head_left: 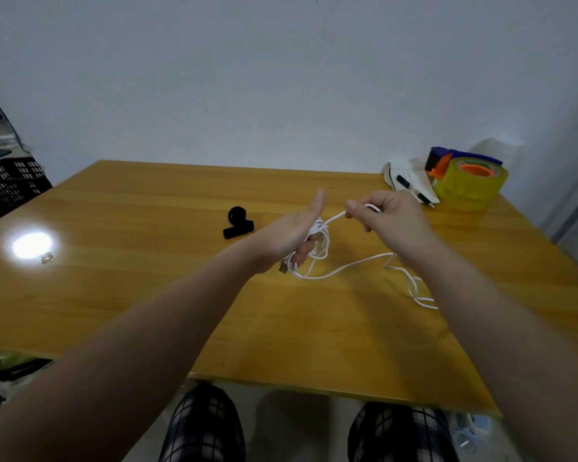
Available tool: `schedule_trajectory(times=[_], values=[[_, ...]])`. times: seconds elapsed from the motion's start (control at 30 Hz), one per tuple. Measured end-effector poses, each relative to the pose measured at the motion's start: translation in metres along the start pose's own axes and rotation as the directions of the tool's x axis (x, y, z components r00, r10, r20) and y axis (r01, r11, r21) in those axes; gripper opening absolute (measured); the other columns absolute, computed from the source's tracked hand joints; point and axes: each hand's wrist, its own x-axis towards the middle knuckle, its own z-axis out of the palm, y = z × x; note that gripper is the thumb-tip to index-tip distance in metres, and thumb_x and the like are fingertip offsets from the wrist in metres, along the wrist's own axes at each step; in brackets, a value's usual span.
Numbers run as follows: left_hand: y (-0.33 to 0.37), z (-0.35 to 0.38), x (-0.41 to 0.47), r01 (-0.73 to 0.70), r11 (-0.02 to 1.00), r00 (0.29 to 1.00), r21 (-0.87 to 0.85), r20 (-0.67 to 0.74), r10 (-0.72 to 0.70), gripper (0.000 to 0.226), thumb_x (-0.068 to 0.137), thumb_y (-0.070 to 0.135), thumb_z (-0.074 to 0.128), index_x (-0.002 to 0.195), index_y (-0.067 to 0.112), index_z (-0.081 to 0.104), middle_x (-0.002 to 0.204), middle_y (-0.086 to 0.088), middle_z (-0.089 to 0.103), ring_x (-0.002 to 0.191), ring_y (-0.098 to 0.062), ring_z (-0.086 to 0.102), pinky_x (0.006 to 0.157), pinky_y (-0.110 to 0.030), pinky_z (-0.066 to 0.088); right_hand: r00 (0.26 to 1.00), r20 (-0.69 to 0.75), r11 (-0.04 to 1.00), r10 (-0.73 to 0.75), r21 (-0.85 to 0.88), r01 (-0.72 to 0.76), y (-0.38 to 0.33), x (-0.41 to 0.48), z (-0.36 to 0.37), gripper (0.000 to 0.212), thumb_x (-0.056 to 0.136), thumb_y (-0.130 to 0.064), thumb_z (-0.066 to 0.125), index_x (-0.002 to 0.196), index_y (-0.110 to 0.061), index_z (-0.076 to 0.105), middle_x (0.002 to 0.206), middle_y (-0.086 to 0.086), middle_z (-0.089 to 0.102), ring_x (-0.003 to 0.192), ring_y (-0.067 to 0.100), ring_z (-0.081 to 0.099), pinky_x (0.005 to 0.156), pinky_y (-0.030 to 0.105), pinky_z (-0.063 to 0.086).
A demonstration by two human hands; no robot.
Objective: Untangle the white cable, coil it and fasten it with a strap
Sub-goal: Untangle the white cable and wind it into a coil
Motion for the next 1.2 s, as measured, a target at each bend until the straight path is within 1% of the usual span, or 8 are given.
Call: schedule_trajectory(times=[0.1,0.2,0.33,0.43,0.53,0.7,0.93,1.2], values=[[-0.002,0.004,0.001,-0.027,0.995,0.994,-0.099,0.1,0.037,0.052,0.089,0.055,0.054,0.058,0.017,0.037,0.049,0.003,0.028,0.042,-0.012,0.028,0.05,-0.027,0.03,1.0,-0.012,0.999,-0.012,-0.036,0.012,0.007,0.0,0.008,0.023,0.088,-0.027,0.063,0.07,-0.014,0.068,0.067,0.004,0.062,0.066,0.011,0.053,0.064,0.027,0.04],[-0.009,0.007,0.0,0.005,0.928,0.984,-0.374,0.169,0.063,0.037,0.092,0.034,0.059,0.057,0.024,0.05,0.045,0.008,0.023,0.037,-0.007,0.019,0.041,-0.02,0.022,0.987,0.111,0.981,0.118,0.138,-0.133,0.013,-0.004,0.013,0.02,0.092,-0.024,0.057,0.084,-0.011,0.07,0.073,0.002,0.064,0.071,0.01,0.057,0.065,0.021,0.048],[-0.016,0.013,0.001,0.061,0.697,0.957,-0.714,0.242,0.164,0.039,0.083,0.046,0.056,0.058,0.018,0.047,0.038,0.008,0.026,0.029,-0.003,0.023,0.037,-0.017,0.019,0.887,0.411,0.714,0.21,0.555,-0.426,0.017,-0.015,0.024,0.023,0.095,-0.02,0.047,0.101,-0.008,0.066,0.091,0.007,0.069,0.085,0.02,0.062,0.076,0.031,0.053],[-0.014,0.016,0.003,0.067,0.634,0.971,-0.77,0.197,0.136,0.048,0.083,0.051,0.049,0.048,0.019,0.039,0.035,0.007,0.026,0.026,-0.002,0.023,0.034,-0.015,0.024,0.813,0.556,0.567,0.176,0.618,-0.545,0.012,-0.022,0.03,0.054,0.087,-0.043,0.043,0.115,0.001,0.06,0.108,0.022,0.065,0.098,0.032,0.063,0.083,0.038,0.055],[-0.01,0.017,0.006,0.026,0.689,0.994,-0.725,0.094,0.062,0.05,0.085,0.05,0.048,0.047,0.019,0.041,0.037,0.005,0.024,0.027,-0.005,0.022,0.036,-0.016,0.024,0.822,0.545,0.69,0.161,0.533,-0.489,0.006,-0.027,0.034,0.063,0.079,-0.059,0.038,0.108,-0.008,0.062,0.087,0.009,0.072,0.079,0.019,0.07,0.066,0.027,0.058],[-0.006,0.015,0.009,-0.102,0.892,0.99,-0.44,-0.13,0.049,0.046,0.095,0.046,0.045,0.065,0.01,0.044,0.046,-0.005,0.038,0.034,-0.014,0.044,0.038,-0.02,0.037,0.93,0.349,0.885,0.113,0.39,-0.254,0.002,-0.03,0.037,0.013,0.08,-0.019,0.07,0.087,-0.009,0.065,0.069,0.0,0.07,0.063,0.01,0.064,0.062,0.021,0.052],[-0.005,0.005,0.014,-0.214,0.977,0.906,0.024,-0.369,0.207,0.038,0.093,0.04,0.054,0.08,0.005,0.048,0.051,-0.002,0.041,0.04,-0.01,0.043,0.044,-0.023,0.038,0.976,0.088,0.903,0.198,0.371,-0.217,0.01,-0.021,0.045,0.027,0.088,-0.038,0.06,0.082,-0.012,0.06,0.064,0.002,0.056,0.067,0.022,0.054,0.073,0.044,0.047],[0.004,0.02,0.012,-0.23,0.97,0.886,-0.081,-0.43,0.174,0.062,0.099,0.05,0.028,0.051,0.011,0.038,0.033,0.007,0.036,0.032,-0.01,0.039,0.039,-0.019,0.032,0.977,-0.091,0.866,0.191,0.485,-0.124,0.009,-0.024,0.055,0.043,0.091,-0.047,0.047,0.068,-0.011,0.052,0.053,0.0,0.054,0.057,0.023,0.056,0.064,0.042,0.045]])
